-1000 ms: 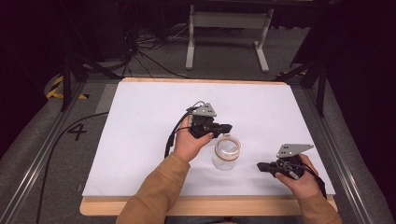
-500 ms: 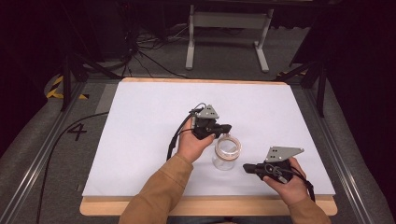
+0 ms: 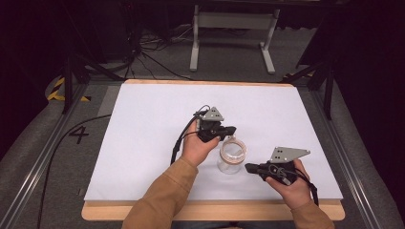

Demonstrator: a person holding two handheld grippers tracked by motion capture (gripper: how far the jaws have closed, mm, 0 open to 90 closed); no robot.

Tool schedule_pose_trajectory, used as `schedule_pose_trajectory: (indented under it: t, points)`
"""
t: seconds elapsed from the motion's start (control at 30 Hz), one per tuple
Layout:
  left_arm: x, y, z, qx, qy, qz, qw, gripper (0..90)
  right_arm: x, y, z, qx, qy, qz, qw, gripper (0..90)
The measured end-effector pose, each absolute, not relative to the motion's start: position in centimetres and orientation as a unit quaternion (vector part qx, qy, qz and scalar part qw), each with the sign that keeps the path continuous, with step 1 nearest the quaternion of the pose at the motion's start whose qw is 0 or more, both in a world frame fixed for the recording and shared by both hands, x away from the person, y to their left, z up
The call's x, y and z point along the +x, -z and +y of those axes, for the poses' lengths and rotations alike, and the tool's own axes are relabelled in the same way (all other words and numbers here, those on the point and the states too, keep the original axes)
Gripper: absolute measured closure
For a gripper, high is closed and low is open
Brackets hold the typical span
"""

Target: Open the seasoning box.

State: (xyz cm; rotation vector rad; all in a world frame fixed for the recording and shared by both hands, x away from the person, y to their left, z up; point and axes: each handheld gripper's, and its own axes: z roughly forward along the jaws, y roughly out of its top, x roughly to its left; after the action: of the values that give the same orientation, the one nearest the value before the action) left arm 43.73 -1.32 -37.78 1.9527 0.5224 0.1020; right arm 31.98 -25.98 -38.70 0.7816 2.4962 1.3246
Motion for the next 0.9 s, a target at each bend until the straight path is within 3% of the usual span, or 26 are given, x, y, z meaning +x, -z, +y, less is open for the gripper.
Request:
schedule_pose_trajectory:
  t: [0.9]
  points:
    - [44.03,38.05,-1.16,0.814,-0.028,0.228,0.534,90.0,32.51,38.65,-25.15,0.267,-0.464,0.837,0.114,90.0]
